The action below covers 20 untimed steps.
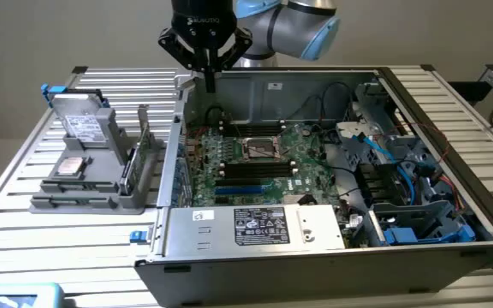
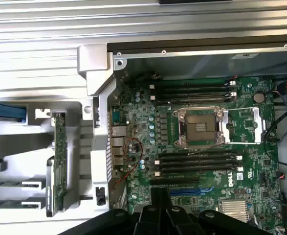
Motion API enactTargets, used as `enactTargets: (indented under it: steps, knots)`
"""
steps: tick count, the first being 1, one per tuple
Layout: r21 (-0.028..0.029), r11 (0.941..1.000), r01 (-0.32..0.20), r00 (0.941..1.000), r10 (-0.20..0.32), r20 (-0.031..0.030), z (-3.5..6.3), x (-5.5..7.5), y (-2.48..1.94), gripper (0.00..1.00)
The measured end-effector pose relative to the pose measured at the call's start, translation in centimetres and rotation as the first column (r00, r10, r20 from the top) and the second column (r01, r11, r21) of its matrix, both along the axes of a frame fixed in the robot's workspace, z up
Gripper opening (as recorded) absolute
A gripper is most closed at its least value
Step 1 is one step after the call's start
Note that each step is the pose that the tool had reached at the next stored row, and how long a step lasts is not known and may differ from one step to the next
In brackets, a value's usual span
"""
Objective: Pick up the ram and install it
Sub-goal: 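Reach for the ram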
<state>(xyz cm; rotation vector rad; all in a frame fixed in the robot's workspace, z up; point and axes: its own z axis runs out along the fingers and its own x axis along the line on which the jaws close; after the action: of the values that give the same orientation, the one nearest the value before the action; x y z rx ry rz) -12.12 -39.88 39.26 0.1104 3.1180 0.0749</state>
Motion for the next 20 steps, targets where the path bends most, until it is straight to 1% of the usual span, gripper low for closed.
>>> enactTargets:
  steps: [10,14,16,20]
  knots:
    - [0.0001,1.0,0.0,1.0,0.0,0.0,0.0,0.0,0.0,0.11]
    - [-0.0001,1.0,0.0,1.0,0.0,-0.0002,0.0,-0.1,-0.13,0.11]
    - [0.0001,1.0,0.0,1.0,0.0,0.0,-0.02,-0.3,-0.2,0.11]
    - [0.0004,1.0,0.0,1.0,0.0,0.0,-0.03,-1.4,-0.27,0.11]
